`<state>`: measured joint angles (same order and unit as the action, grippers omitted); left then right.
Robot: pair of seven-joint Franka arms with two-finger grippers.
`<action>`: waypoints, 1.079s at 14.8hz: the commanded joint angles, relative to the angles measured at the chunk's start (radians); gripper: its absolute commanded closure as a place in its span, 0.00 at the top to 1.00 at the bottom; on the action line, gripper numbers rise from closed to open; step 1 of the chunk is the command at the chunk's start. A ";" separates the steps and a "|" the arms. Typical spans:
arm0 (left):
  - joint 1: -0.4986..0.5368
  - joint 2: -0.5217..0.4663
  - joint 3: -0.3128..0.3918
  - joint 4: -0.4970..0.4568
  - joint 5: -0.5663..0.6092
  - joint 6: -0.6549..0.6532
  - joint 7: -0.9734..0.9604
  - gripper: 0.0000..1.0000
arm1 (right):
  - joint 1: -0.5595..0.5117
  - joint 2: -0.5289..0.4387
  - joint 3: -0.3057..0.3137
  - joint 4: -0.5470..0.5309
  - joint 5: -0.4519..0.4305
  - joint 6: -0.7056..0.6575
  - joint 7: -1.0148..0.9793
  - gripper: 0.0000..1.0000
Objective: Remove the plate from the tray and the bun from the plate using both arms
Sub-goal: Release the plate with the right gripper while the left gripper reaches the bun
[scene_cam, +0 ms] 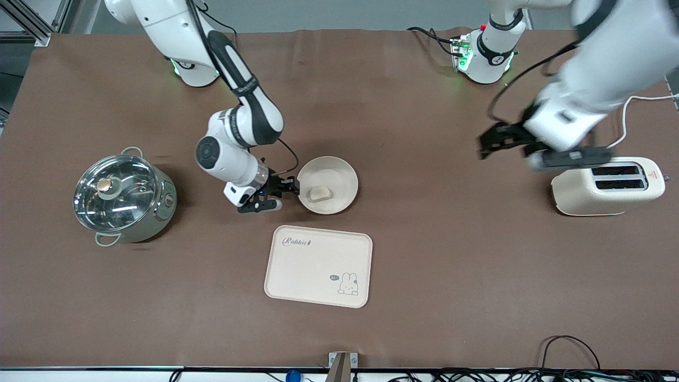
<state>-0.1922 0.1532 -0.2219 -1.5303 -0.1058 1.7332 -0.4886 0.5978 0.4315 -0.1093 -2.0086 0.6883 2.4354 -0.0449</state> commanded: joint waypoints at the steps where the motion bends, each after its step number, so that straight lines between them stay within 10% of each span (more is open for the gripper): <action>1: -0.096 0.126 -0.027 0.021 0.017 0.116 -0.137 1.00 | -0.113 -0.118 -0.015 0.007 0.007 -0.209 -0.029 1.00; 9: -0.421 0.458 -0.025 0.021 0.311 0.526 -0.643 1.00 | -0.436 -0.249 -0.036 0.335 -0.415 -0.866 -0.061 1.00; 16: -0.495 0.638 -0.027 0.024 0.472 0.747 -0.892 1.00 | -0.593 -0.511 -0.038 0.333 -0.644 -1.006 -0.136 1.00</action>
<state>-0.6863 0.7698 -0.2528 -1.5322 0.3448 2.4533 -1.3543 0.0321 0.0043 -0.1650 -1.6449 0.0829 1.4402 -0.1747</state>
